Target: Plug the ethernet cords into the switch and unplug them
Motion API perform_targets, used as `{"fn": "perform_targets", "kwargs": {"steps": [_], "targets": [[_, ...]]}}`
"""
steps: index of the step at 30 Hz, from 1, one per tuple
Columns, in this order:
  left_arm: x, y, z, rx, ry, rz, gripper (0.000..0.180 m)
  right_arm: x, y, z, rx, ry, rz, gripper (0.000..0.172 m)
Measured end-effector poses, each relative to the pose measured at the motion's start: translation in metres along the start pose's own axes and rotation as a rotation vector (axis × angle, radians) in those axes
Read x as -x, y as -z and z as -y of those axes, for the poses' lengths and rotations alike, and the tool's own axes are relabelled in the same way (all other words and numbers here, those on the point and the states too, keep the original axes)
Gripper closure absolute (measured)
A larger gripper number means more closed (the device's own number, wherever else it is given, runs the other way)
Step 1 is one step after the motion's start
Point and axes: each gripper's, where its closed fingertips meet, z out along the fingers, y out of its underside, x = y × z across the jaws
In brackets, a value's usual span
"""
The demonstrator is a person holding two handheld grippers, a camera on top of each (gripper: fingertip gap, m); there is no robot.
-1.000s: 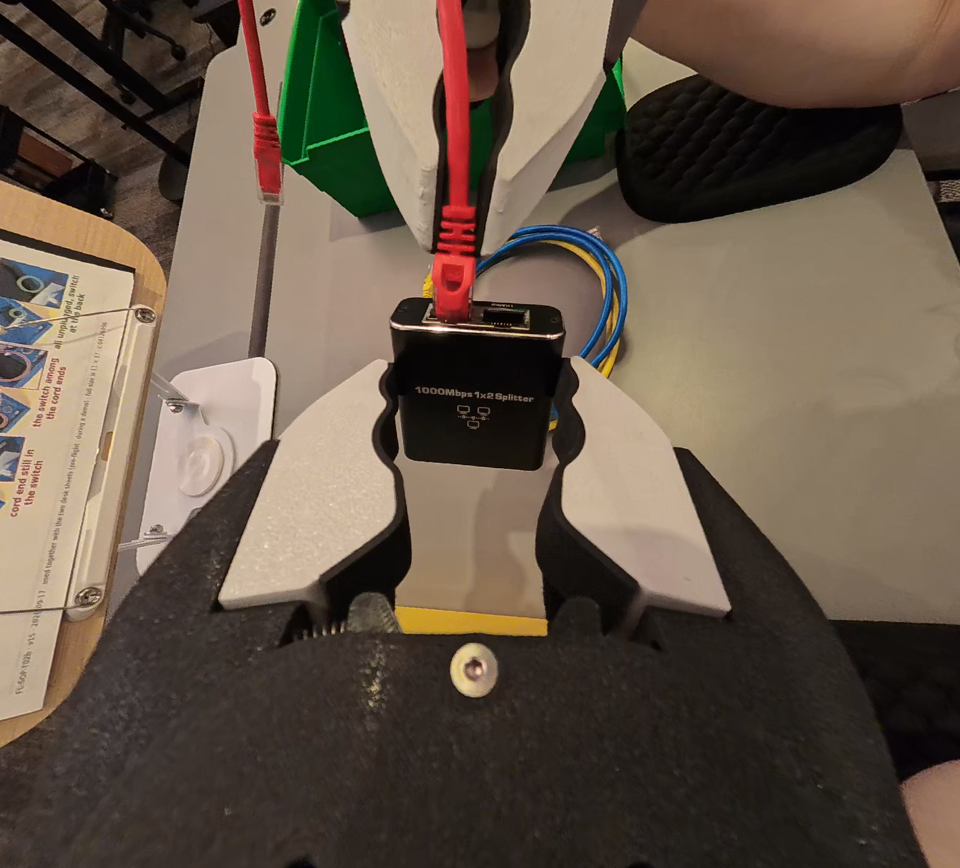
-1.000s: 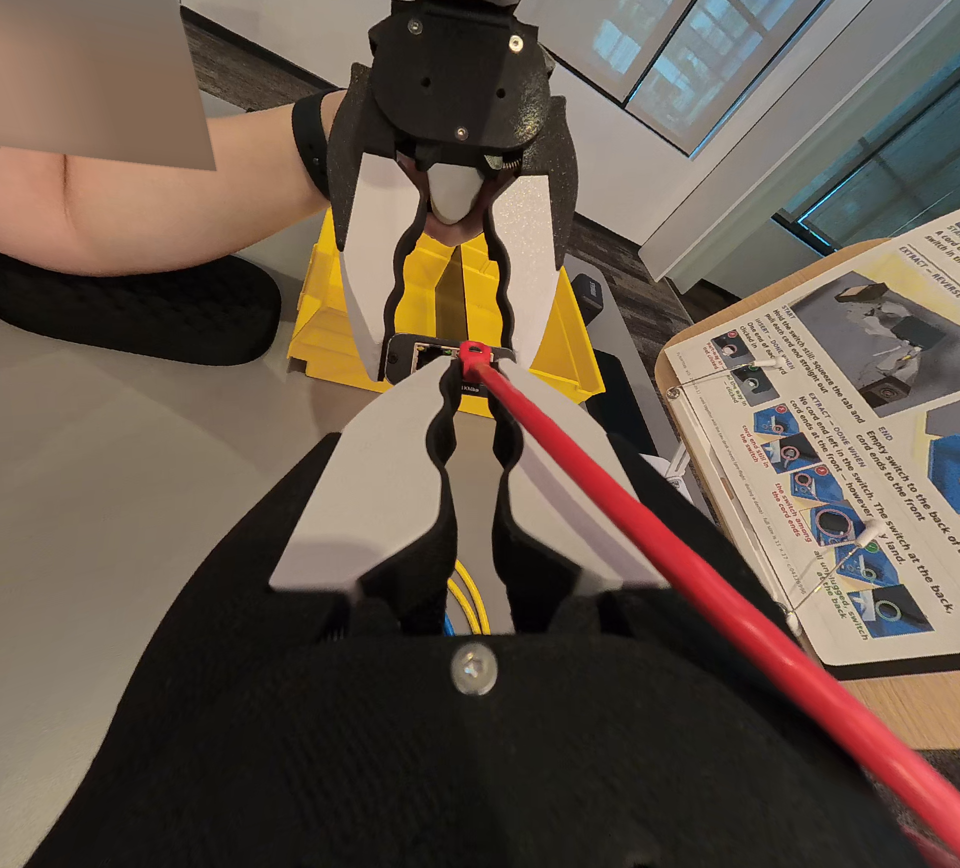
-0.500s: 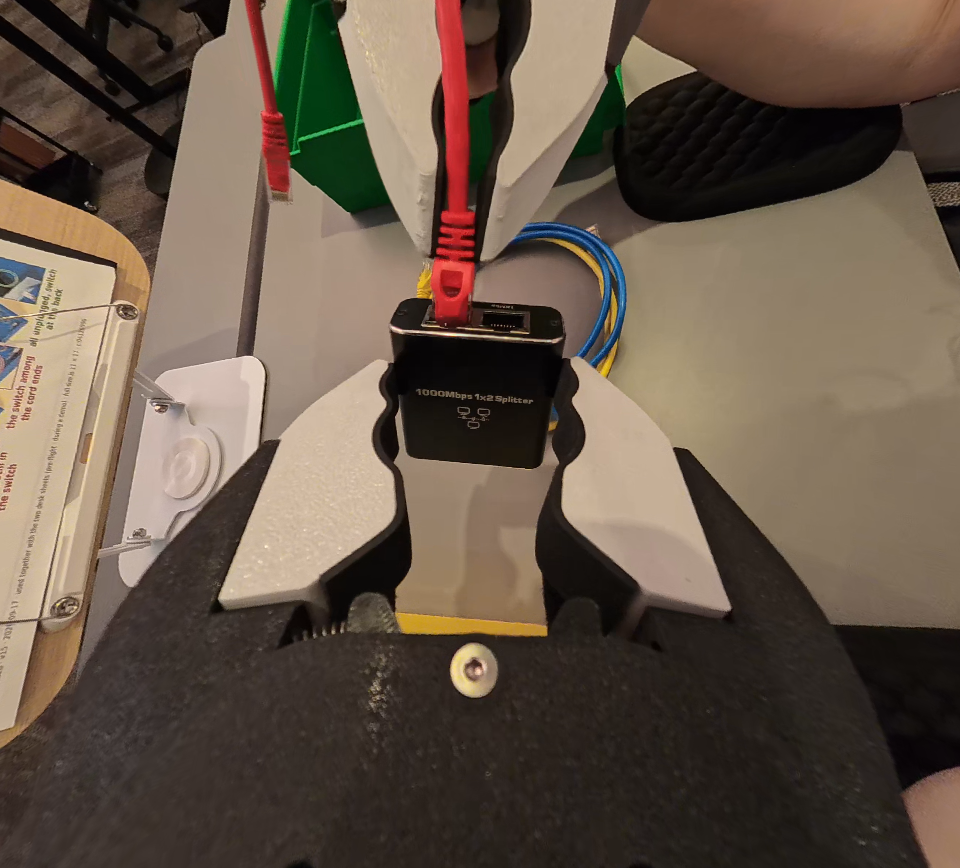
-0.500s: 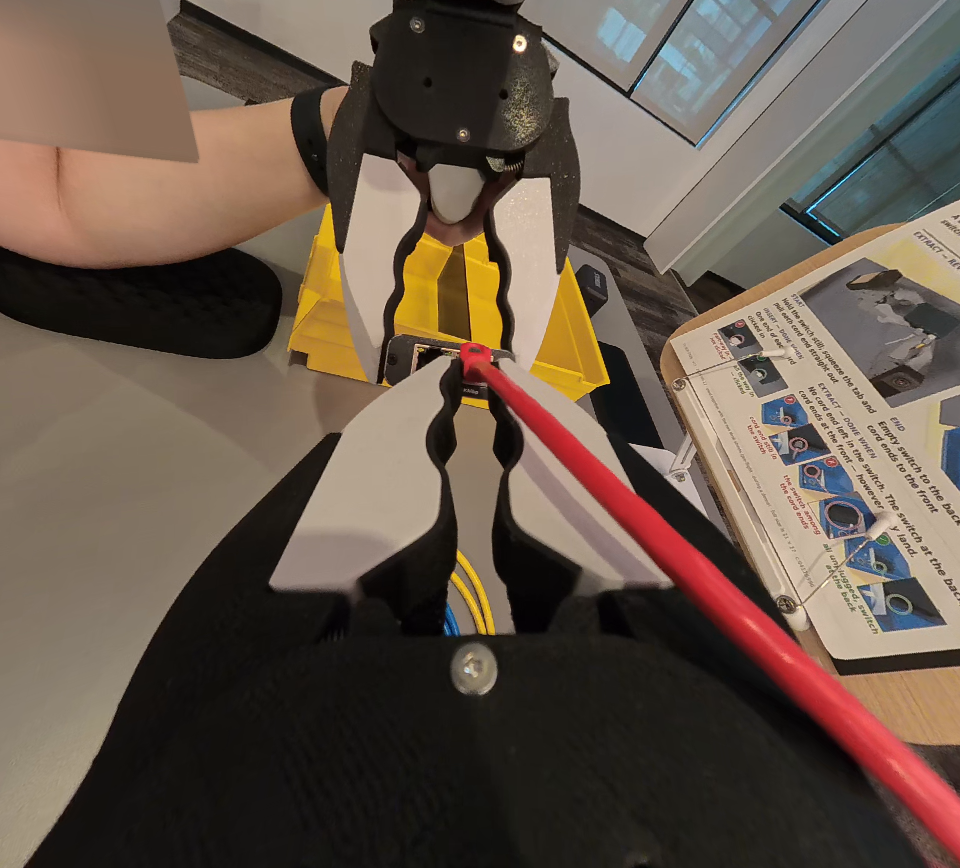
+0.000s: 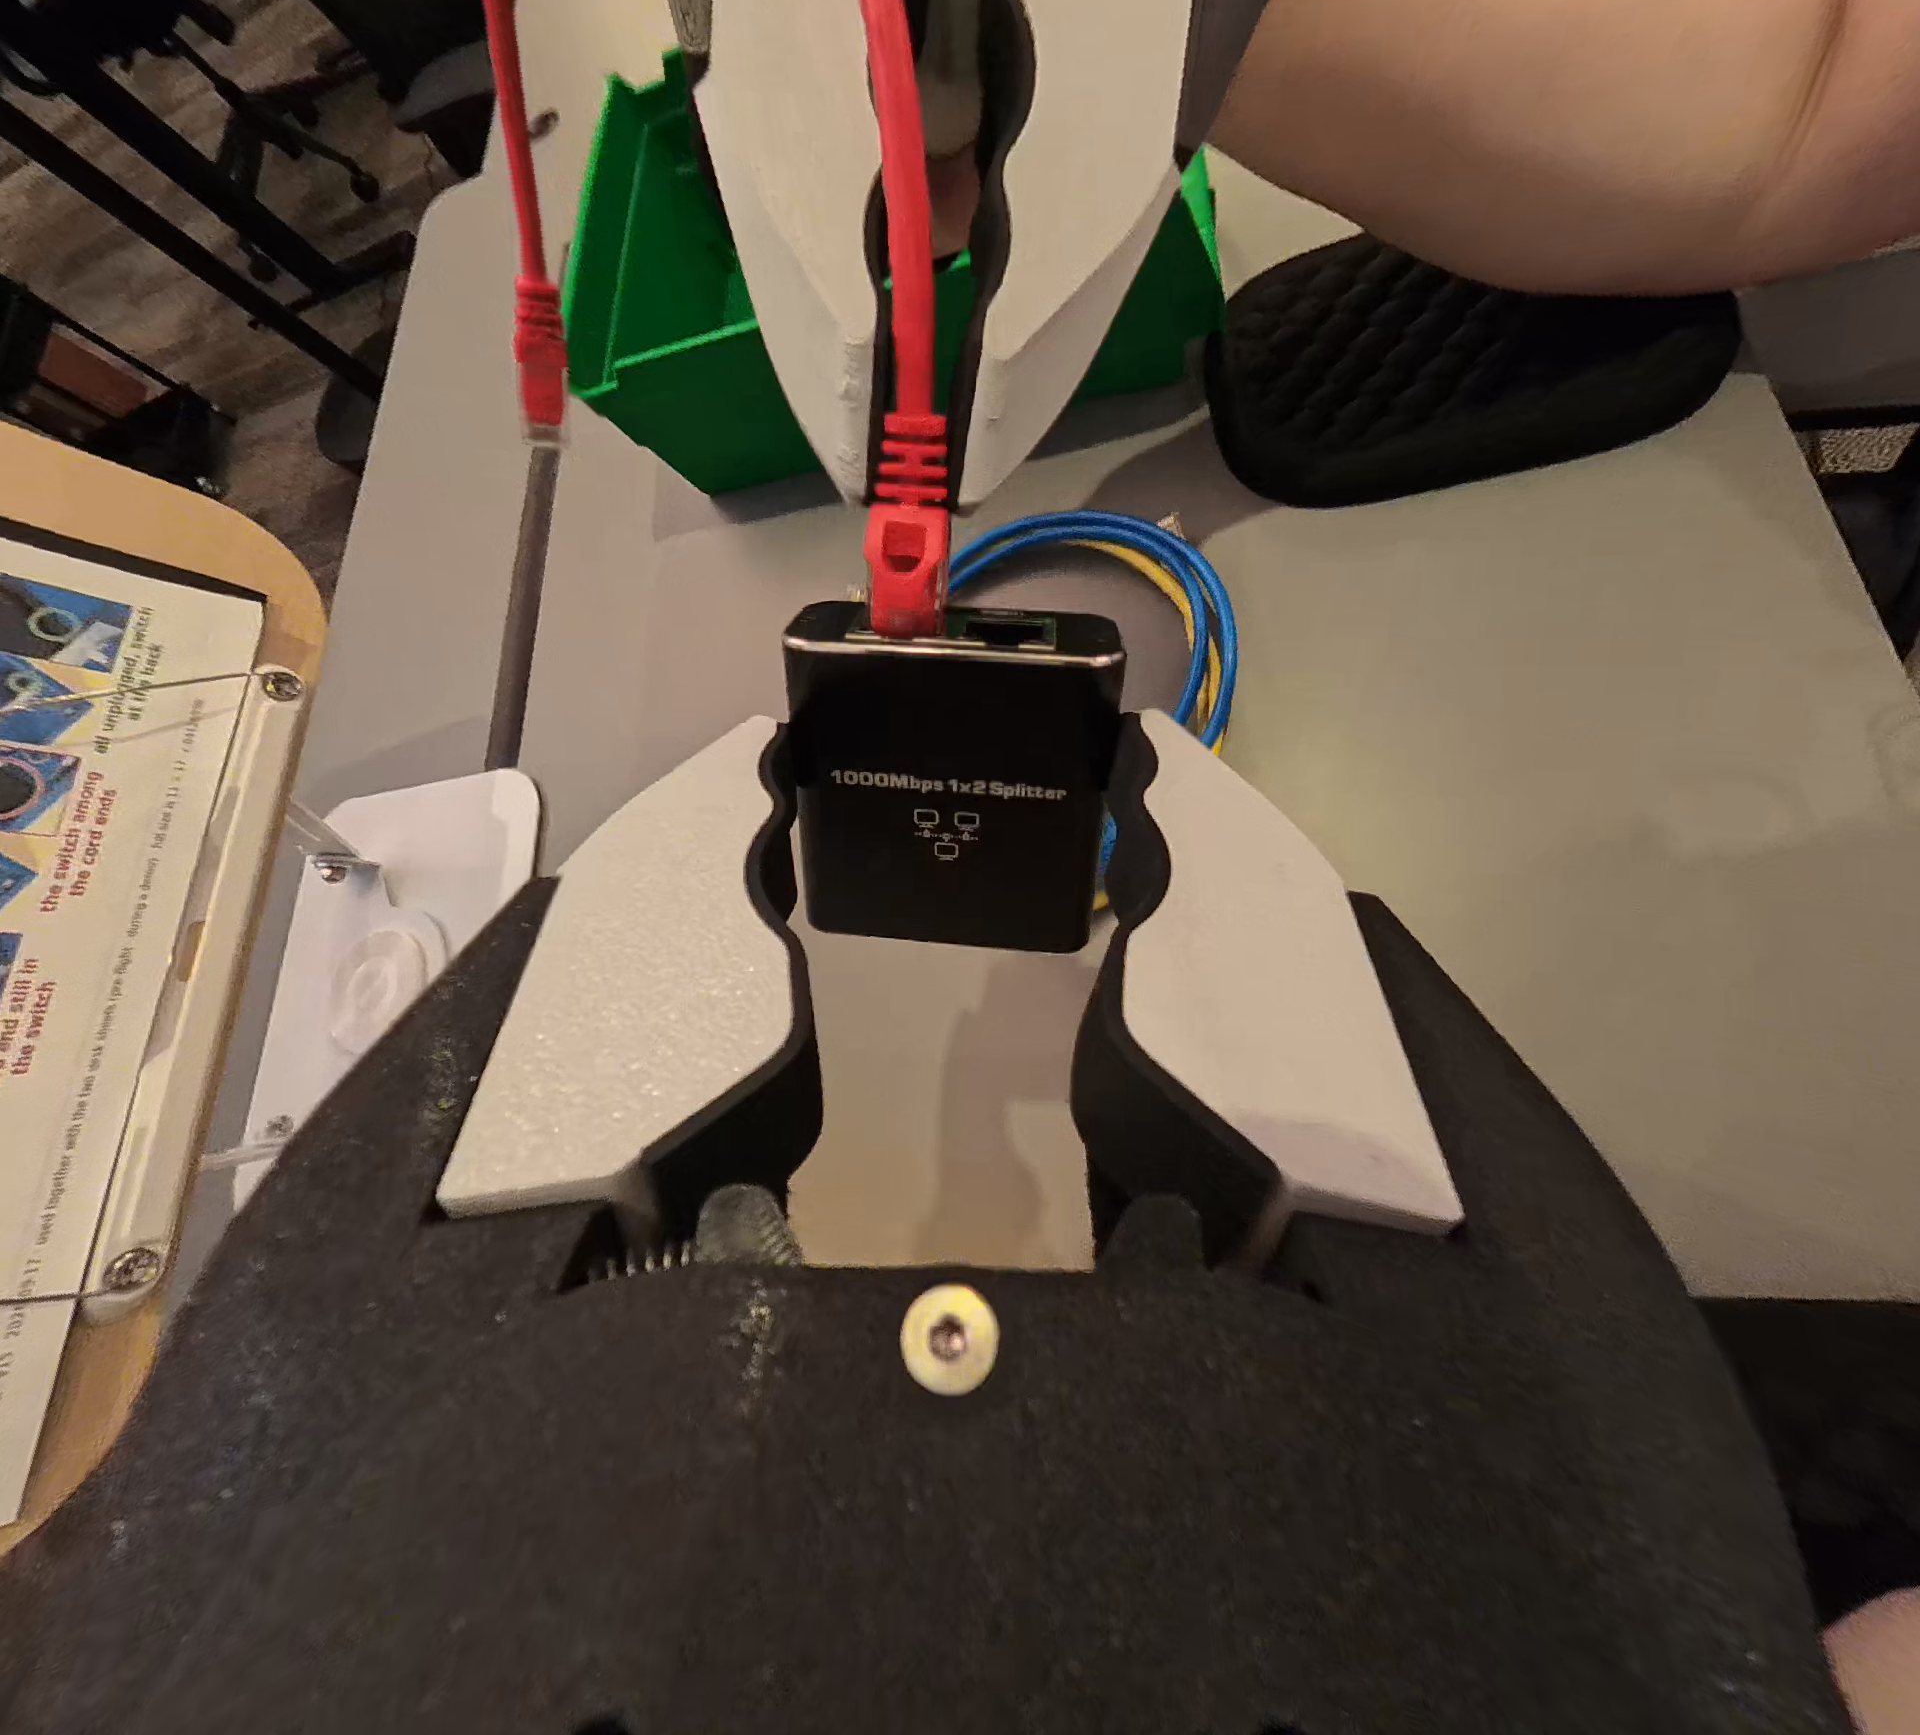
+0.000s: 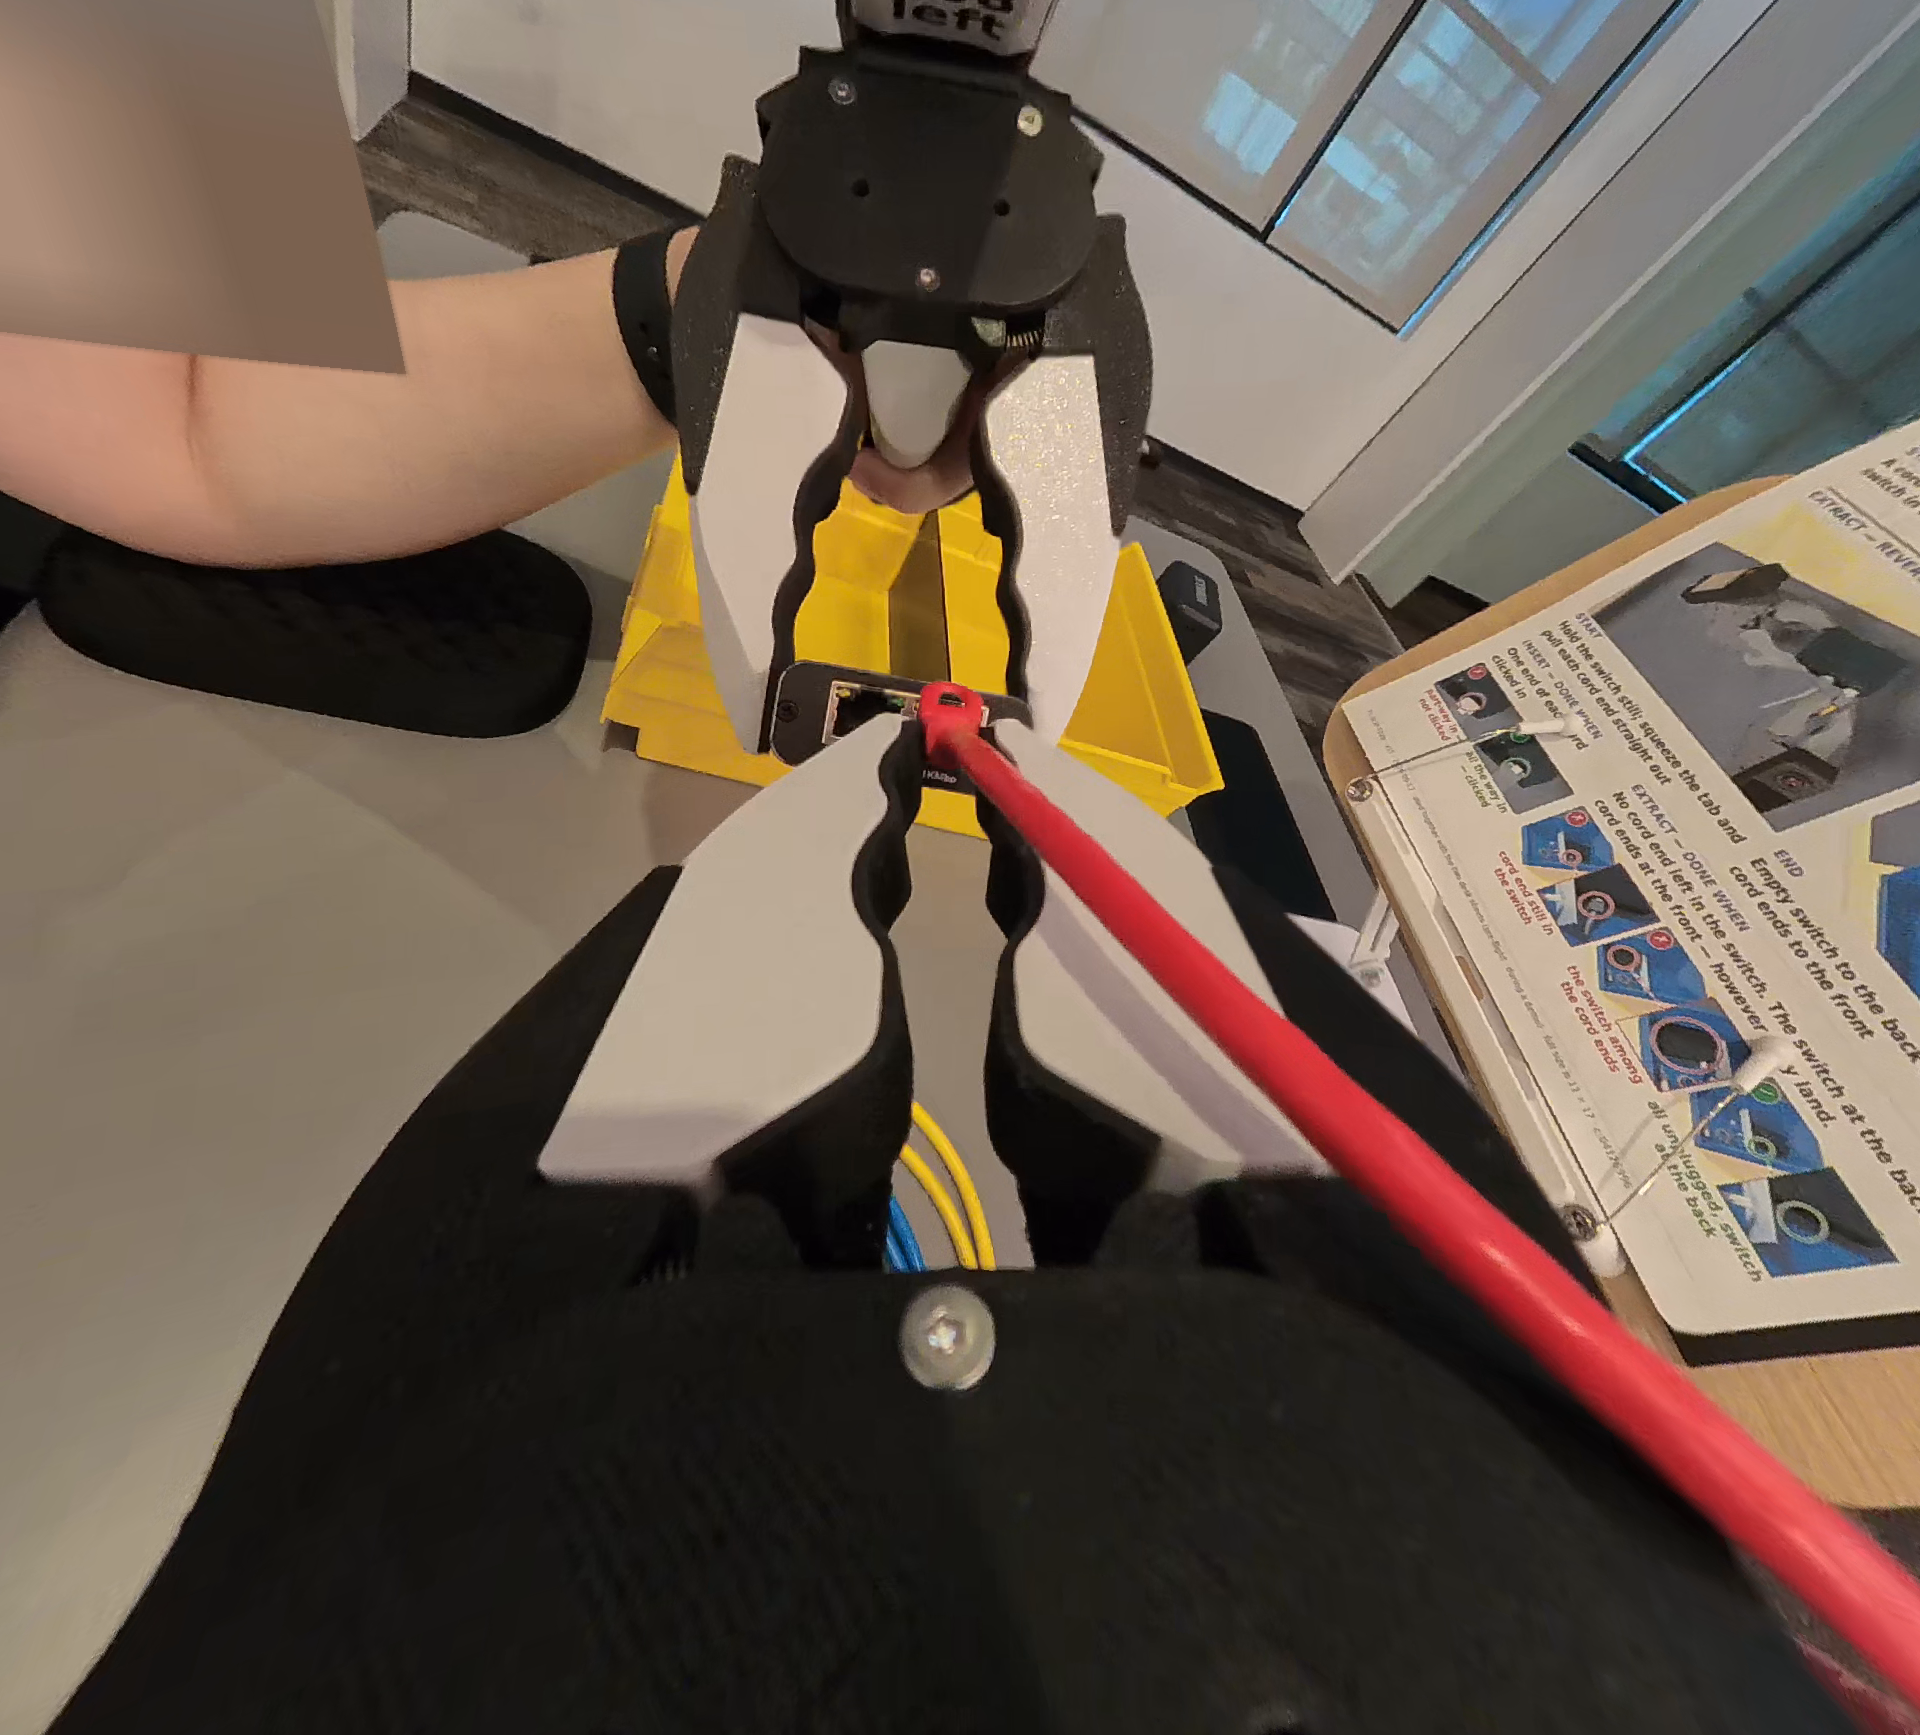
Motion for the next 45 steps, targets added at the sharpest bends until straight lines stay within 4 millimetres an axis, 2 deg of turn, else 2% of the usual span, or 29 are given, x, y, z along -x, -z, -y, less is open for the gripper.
{"fn": "perform_targets", "kwargs": {"steps": [1, 8, 13, 17, 24, 28, 33, 37, 40, 45], "targets": [[-0.001, 0.001, 0.003, -0.014, -0.002, 0.0, 0.123, 0.0, 0.002, 0.002, -0.014, -0.002, 0.001, 0.16], [-0.002, 0.017, 0.021, -0.108, -0.008, 0.023, 0.123, 0.0, 0.01, 0.013, -0.074, 0.005, 0.001, 0.16], [-0.008, 0.033, 0.048, -0.263, -0.016, 0.016, 0.123, 0.001, 0.02, 0.037, -0.219, 0.055, -0.023, 0.161], [-0.009, 0.039, 0.053, -0.245, -0.056, 0.062, 0.124, 0.002, 0.021, 0.048, -0.276, 0.135, -0.077, 0.161], [-0.019, 0.065, 0.083, -0.255, -0.16, 0.102, 0.124, 0.008, 0.034, 0.085, -0.453, 0.222, -0.137, 0.161], [-0.017, 0.081, 0.11, -0.101, -0.247, 0.086, 0.124, 0.002, 0.049, 0.108, -0.624, 0.214, -0.205, 0.161], [-0.001, 0.099, 0.151, 0.108, -0.292, 0.045, 0.124, -0.02, 0.075, 0.141, -0.901, 0.201, -0.334, 0.161], [0.011, 0.107, 0.186, 0.254, -0.303, 0.019, 0.124, -0.037, 0.097, 0.158, -1.094, 0.154, -0.376, 0.16], [0.015, 0.099, 0.209, 0.335, -0.298, -0.006, 0.124, -0.042, 0.118, 0.156, -1.202, 0.117, -0.396, 0.16], [0.023, 0.066, 0.227, 0.486, -0.288, -0.034, 0.123, -0.051, 0.157, 0.138, -1.334, 0.026, -0.433, 0.162]]}}
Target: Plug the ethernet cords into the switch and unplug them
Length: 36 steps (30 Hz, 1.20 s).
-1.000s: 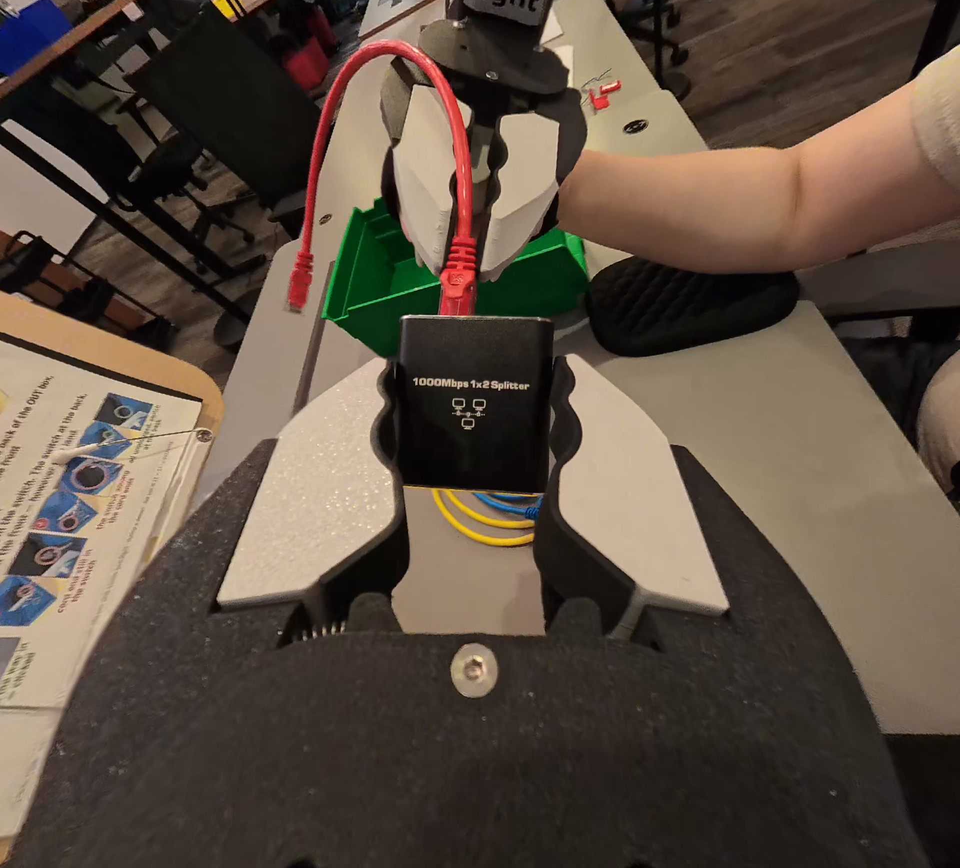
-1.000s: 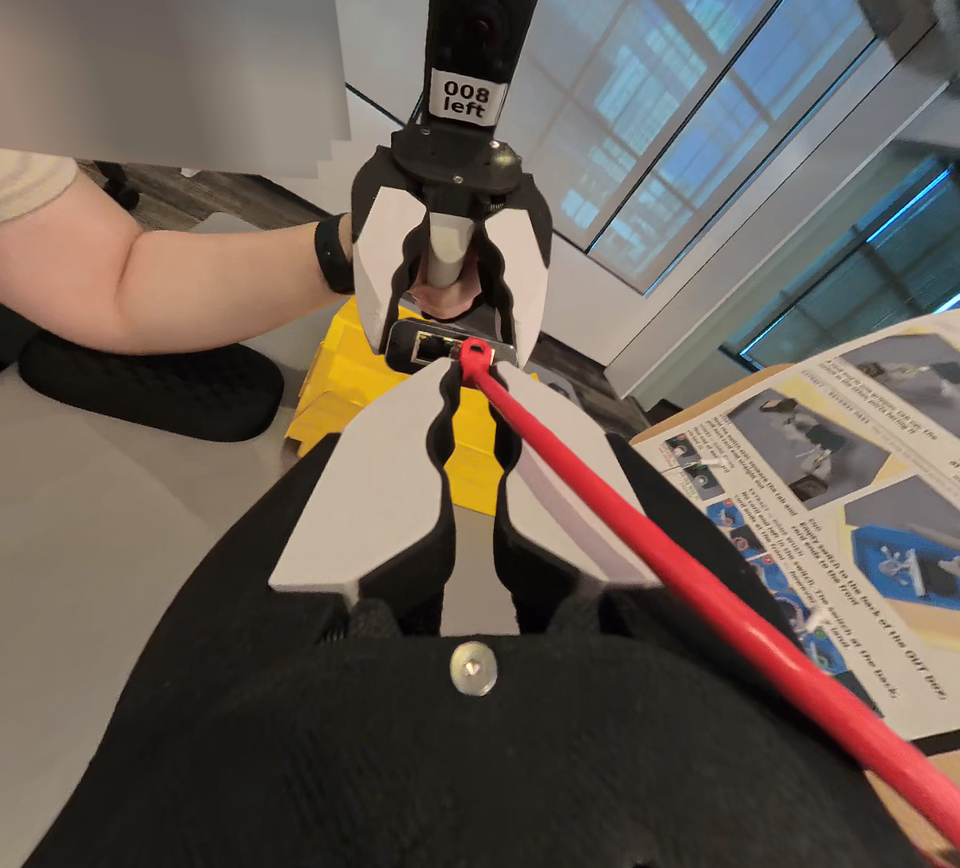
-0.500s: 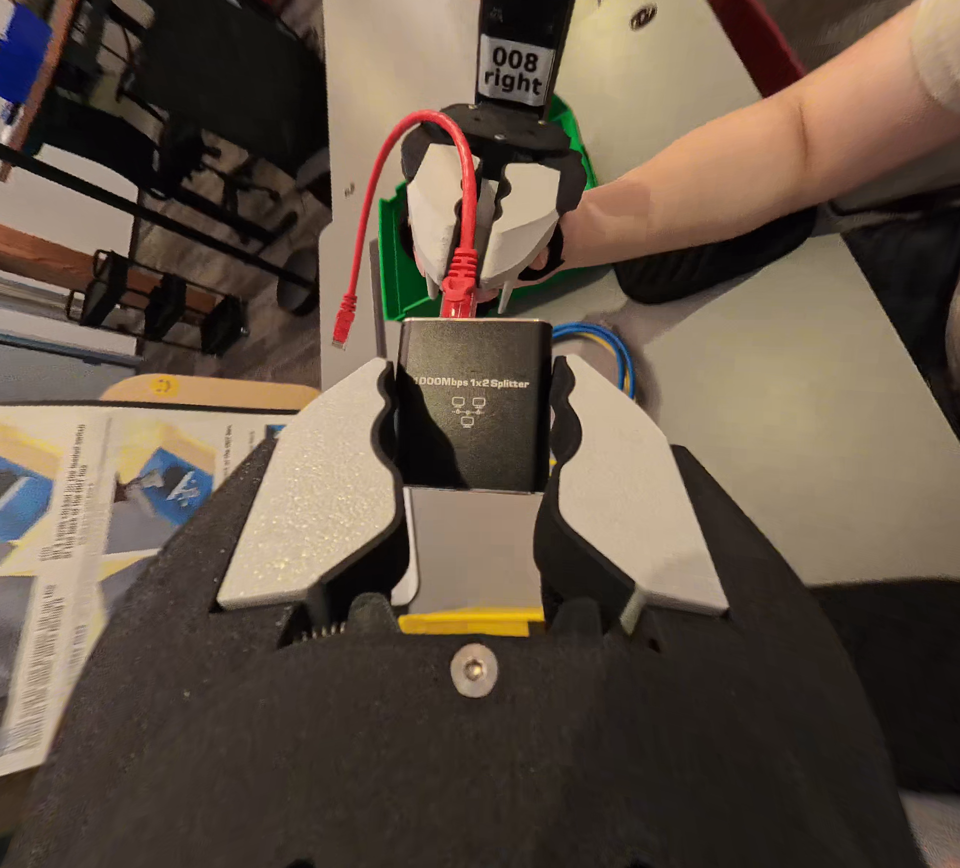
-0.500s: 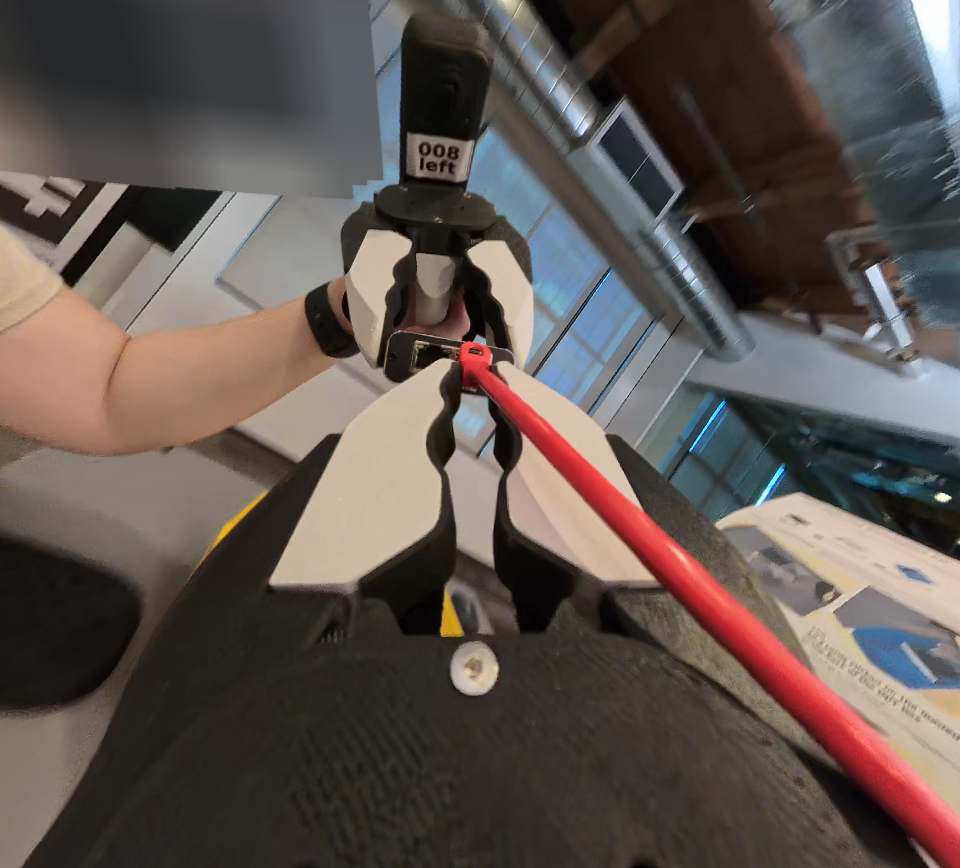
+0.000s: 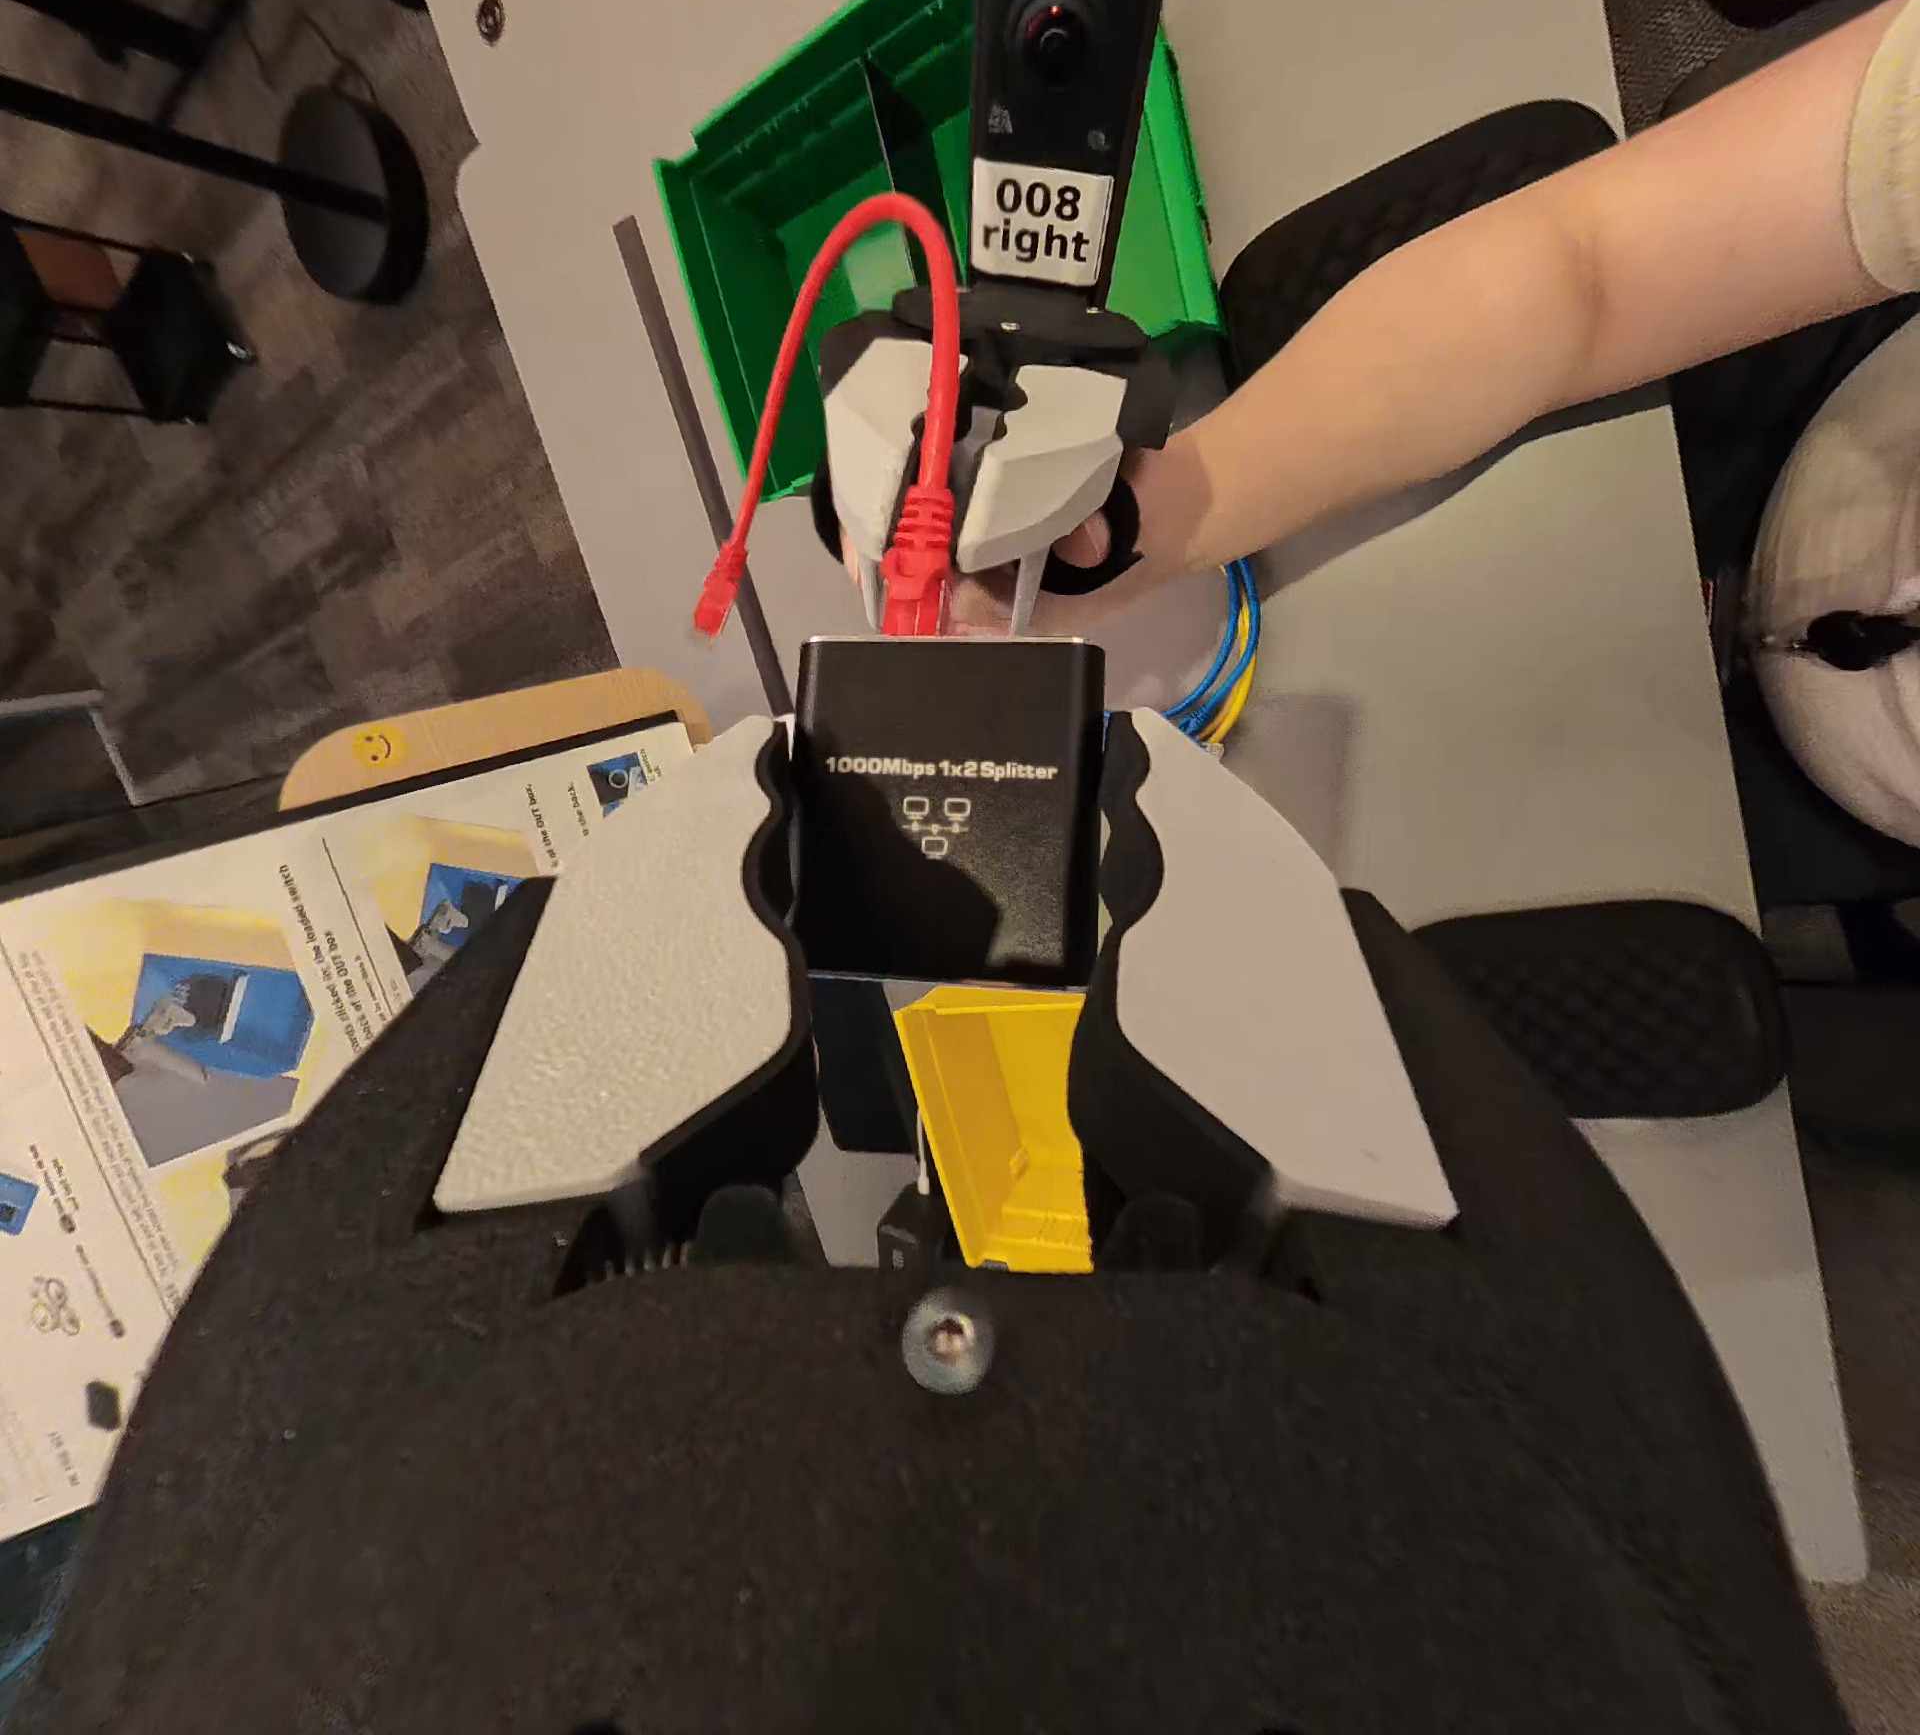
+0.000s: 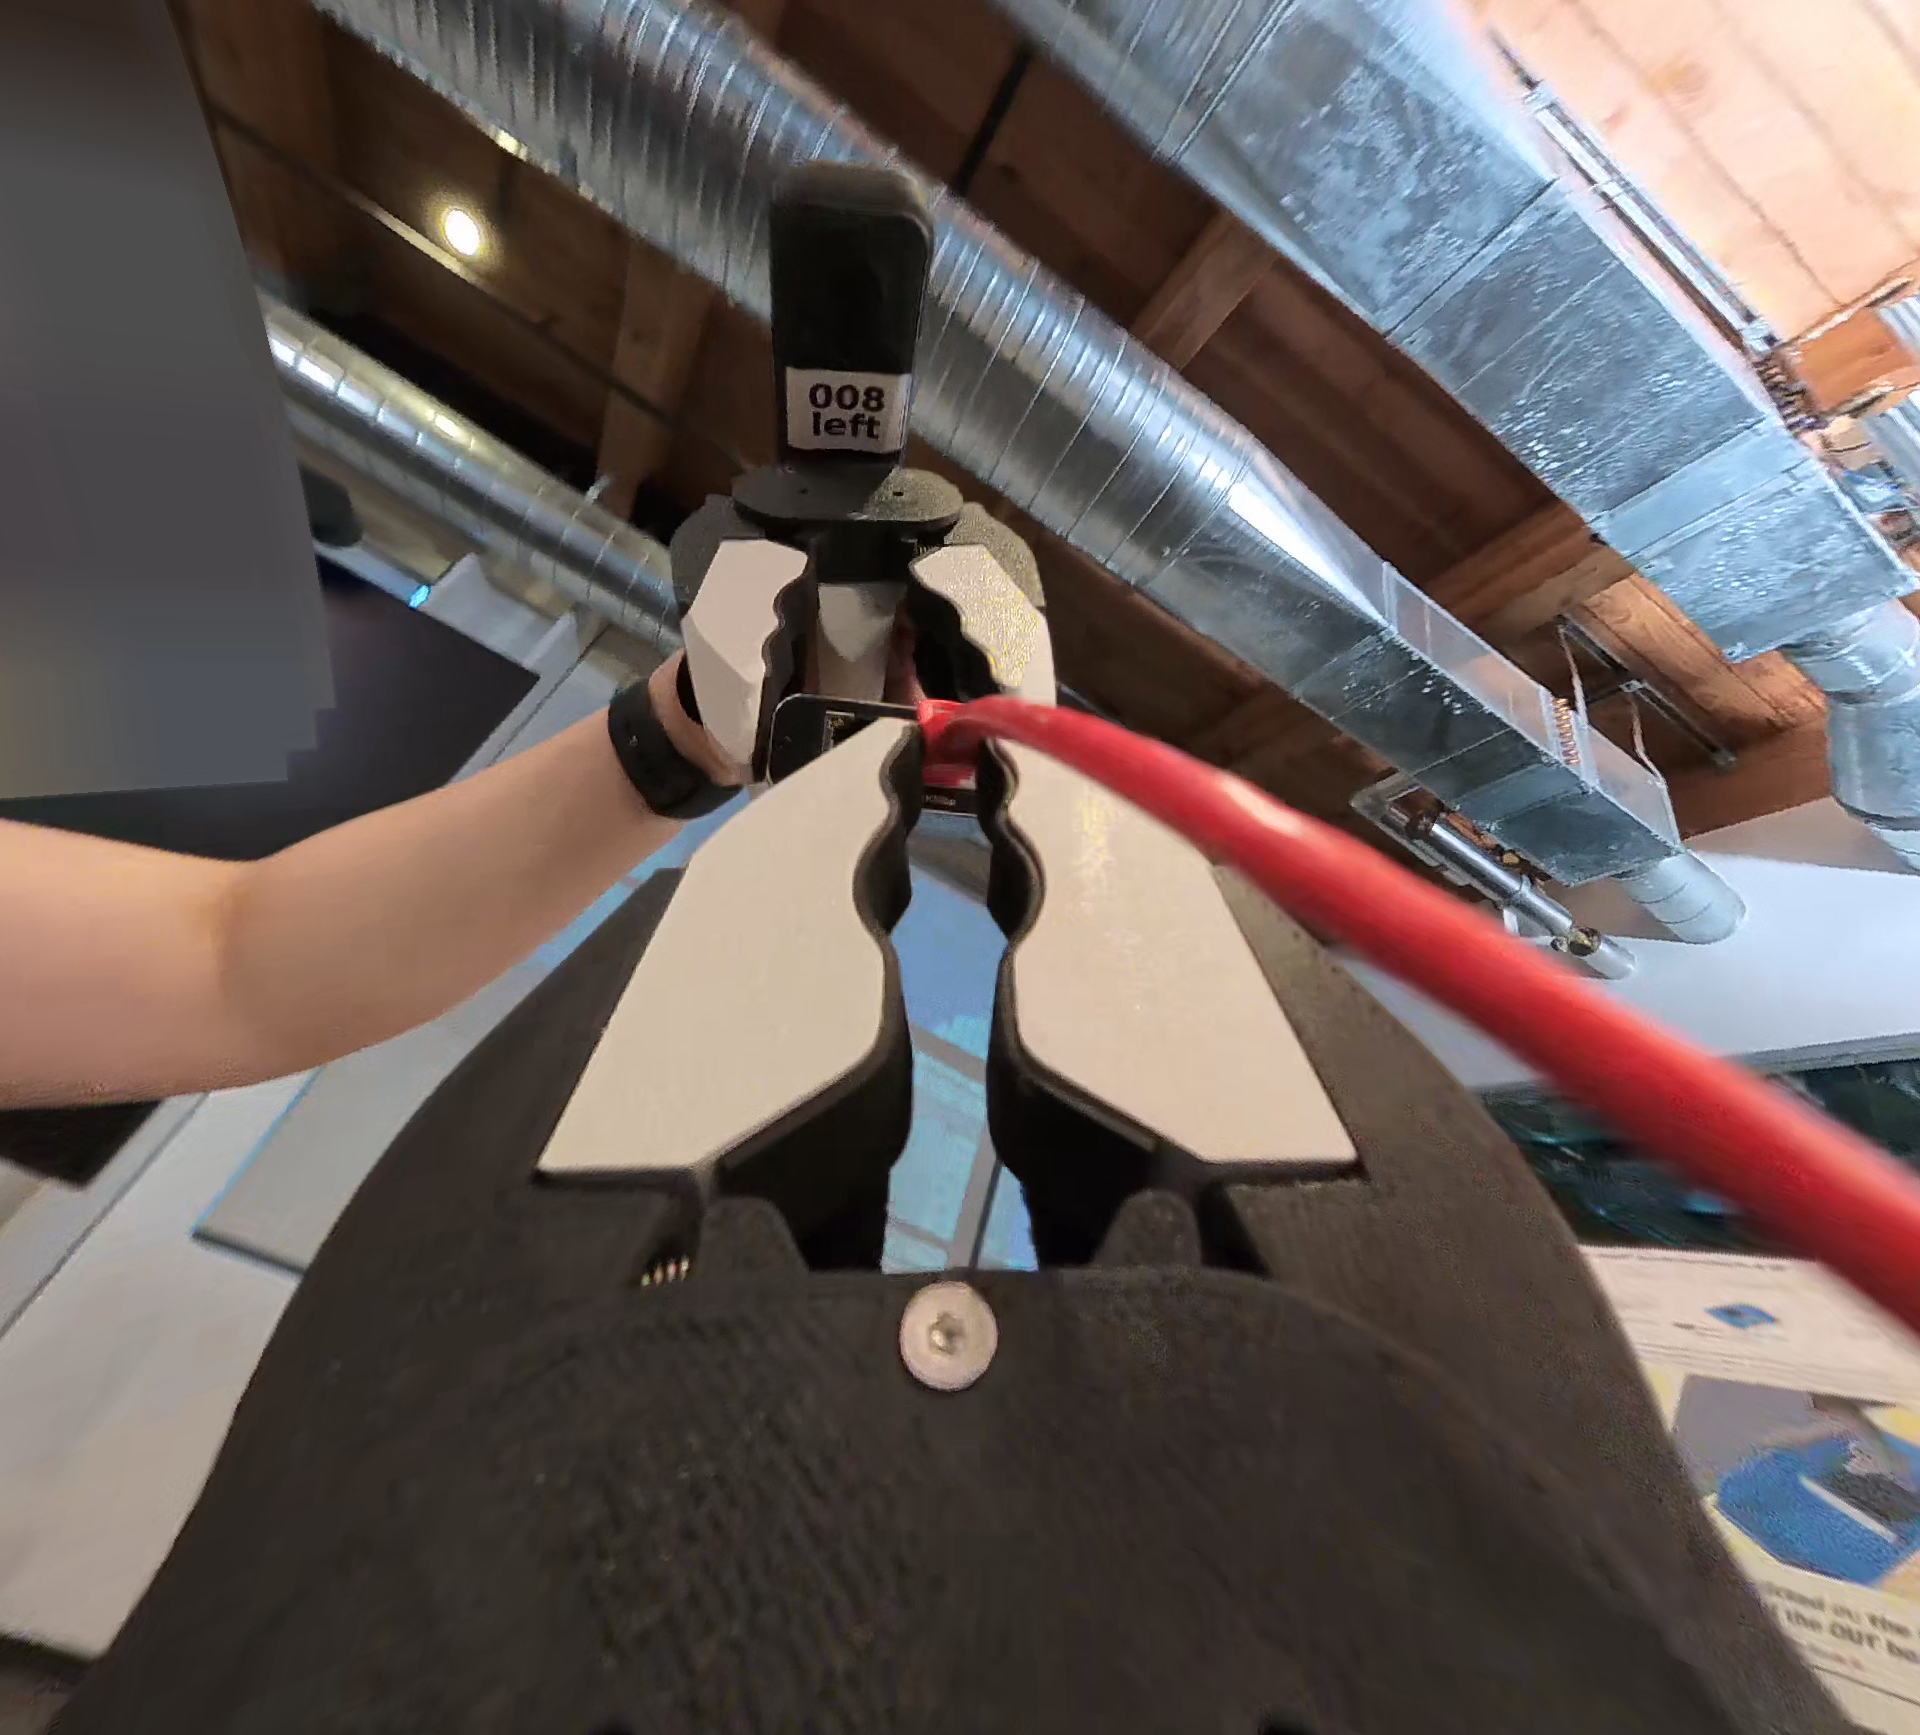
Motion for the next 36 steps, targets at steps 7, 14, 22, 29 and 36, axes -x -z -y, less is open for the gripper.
{"fn": "perform_targets", "kwargs": {"steps": [7, 14, 22, 29, 36], "targets": [[0.013, -0.034, 0.035, 0.071, -0.004, -0.058, 0.123, -0.023, 0.021, 0.043, -0.106, -0.019, -0.05, 0.161], [0.023, -0.041, 0.051, -0.004, -0.001, -0.034, 0.124, -0.035, 0.03, 0.049, 0.0, -0.04, -0.004, 0.161], [0.024, -0.038, 0.033, -0.004, 0.027, -0.009, 0.124, -0.032, 0.024, 0.03, 0.203, -0.065, 0.051, 0.161], [0.023, -0.034, 0.022, -0.018, 0.04, 0.009, 0.124, -0.03, 0.02, 0.019, 0.272, -0.102, 0.054, 0.161], [0.027, -0.035, 0.008, -0.013, 0.054, 0.036, 0.124, -0.036, 0.023, 0.013, 0.3, -0.109, 0.032, 0.166]]}}
